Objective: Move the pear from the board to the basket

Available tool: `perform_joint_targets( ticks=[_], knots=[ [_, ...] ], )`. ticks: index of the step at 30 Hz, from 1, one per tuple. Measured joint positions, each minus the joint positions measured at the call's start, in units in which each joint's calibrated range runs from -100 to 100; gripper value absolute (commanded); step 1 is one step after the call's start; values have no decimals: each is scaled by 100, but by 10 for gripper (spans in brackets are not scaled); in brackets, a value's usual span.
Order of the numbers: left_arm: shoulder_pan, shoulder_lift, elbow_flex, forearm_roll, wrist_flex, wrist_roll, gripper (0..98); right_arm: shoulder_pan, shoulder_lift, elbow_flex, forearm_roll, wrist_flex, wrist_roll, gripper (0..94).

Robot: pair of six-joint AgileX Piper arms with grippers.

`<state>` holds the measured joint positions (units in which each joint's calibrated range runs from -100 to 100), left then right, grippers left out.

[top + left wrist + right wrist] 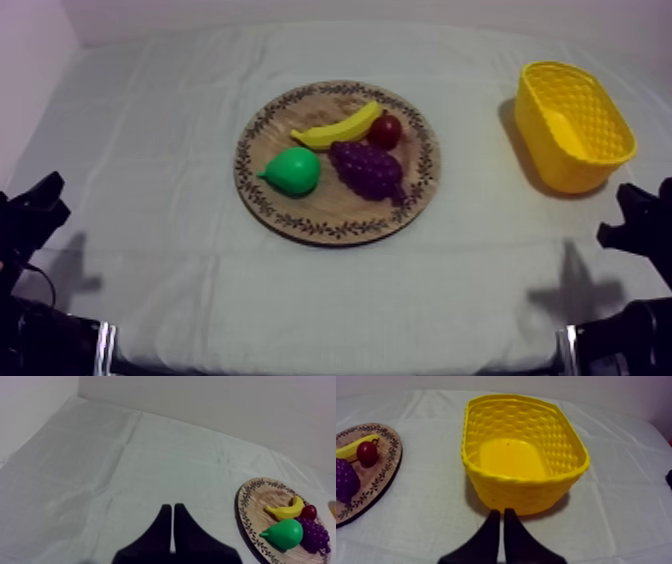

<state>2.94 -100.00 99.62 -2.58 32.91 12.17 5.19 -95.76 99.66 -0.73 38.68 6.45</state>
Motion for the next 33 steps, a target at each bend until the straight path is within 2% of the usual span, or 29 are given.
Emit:
perform_joint_targets(
  ticks=[3,8,11,33],
  knots=[
    [0,0,0,0,0,0,1,2,0,13,-11,-26,39,6],
    [0,0,0,0,0,0,1,5,0,13,-16,-43,473,6],
    [0,0,0,0,0,0,1,7,0,13,-16,-43,603,6],
    [0,0,0,0,0,0,1,7,0,13,-16,-43,606,6]
  ],
)
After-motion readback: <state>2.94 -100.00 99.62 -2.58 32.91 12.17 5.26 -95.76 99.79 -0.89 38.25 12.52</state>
